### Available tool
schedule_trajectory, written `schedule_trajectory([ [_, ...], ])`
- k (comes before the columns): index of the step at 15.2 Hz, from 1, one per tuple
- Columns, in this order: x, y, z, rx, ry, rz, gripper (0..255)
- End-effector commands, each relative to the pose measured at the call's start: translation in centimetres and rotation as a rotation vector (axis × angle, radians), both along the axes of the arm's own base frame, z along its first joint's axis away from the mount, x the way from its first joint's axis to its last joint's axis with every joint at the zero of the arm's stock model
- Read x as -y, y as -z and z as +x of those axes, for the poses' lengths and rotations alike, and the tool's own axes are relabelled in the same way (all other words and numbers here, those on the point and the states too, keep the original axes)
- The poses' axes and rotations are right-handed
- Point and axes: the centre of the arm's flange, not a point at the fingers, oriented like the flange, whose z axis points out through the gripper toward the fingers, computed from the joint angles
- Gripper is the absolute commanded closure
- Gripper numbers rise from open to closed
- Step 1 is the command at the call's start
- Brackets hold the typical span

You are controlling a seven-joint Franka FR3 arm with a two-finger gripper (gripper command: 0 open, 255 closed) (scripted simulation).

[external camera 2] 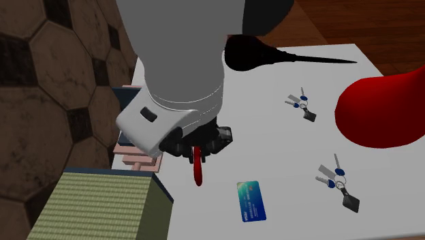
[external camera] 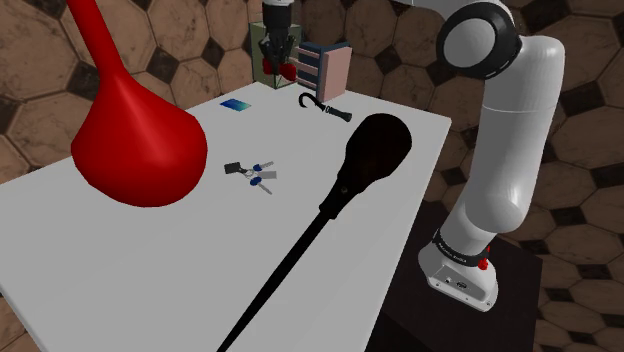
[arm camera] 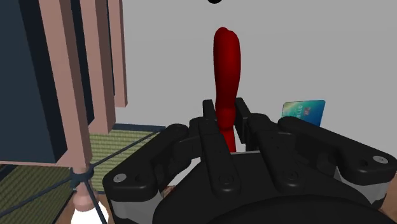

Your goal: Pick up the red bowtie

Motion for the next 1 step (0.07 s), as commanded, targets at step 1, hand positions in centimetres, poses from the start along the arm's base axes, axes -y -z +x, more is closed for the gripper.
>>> schedule_trajectory([
  [1, 0.08, -0.29, 0.04, -0.001, 0.000, 0.000, 255],
])
